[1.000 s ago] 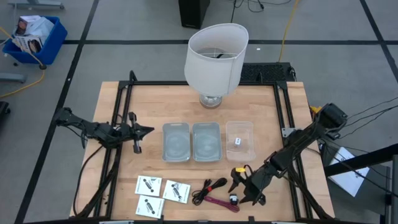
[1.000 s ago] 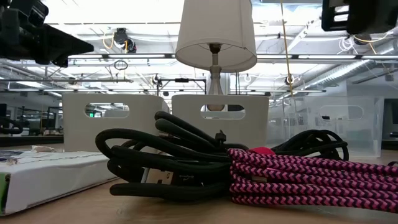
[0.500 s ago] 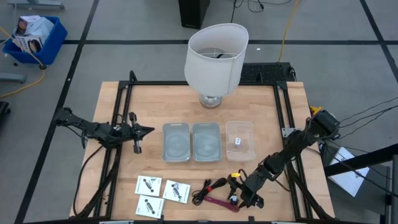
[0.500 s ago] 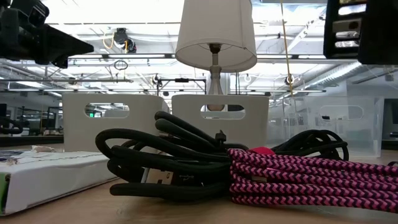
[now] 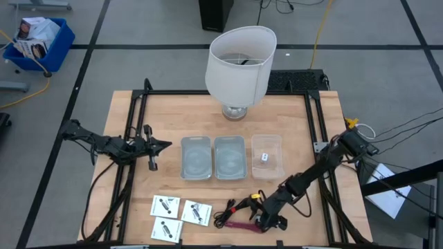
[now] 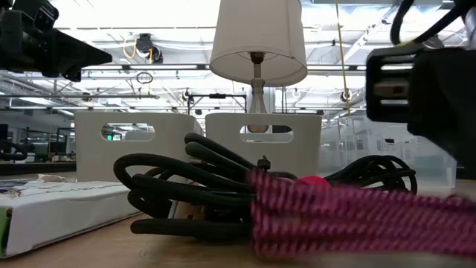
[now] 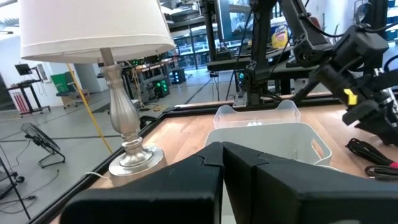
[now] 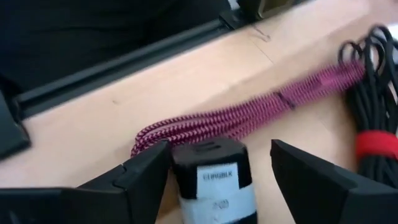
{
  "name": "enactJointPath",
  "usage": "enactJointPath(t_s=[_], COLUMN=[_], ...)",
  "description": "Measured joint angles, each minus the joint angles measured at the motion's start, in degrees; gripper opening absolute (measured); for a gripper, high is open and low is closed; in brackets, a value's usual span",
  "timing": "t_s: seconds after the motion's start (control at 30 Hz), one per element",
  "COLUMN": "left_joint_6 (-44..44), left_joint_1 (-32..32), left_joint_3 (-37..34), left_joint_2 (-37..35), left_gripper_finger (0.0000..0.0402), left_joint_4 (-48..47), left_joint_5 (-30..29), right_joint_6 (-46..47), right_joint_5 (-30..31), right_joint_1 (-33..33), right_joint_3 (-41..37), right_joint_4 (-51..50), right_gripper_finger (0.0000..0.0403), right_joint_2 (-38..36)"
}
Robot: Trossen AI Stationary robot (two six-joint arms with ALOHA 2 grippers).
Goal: Pick and place items into bin
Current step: Put the black charger adapter into the transparent bin
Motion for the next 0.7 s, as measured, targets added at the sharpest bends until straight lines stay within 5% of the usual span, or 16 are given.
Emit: enactJointPath(t_s=[0.7], left_joint_6=[-0.17], left_joint_1=[0.00], left_joint_3=[0.00], left_joint_2=[0.00], left_gripper_finger=[0.0008], left_joint_4=[0.09], left_joint_5=[-0.02], right_joint_6=[1.24], right_joint_5=[0.32], right_joint_1=[-1.34], right_joint_3=[-0.09], right_joint_4=[-5.95], right_gripper_finger=[0.0143], right_joint_2=[-4.29])
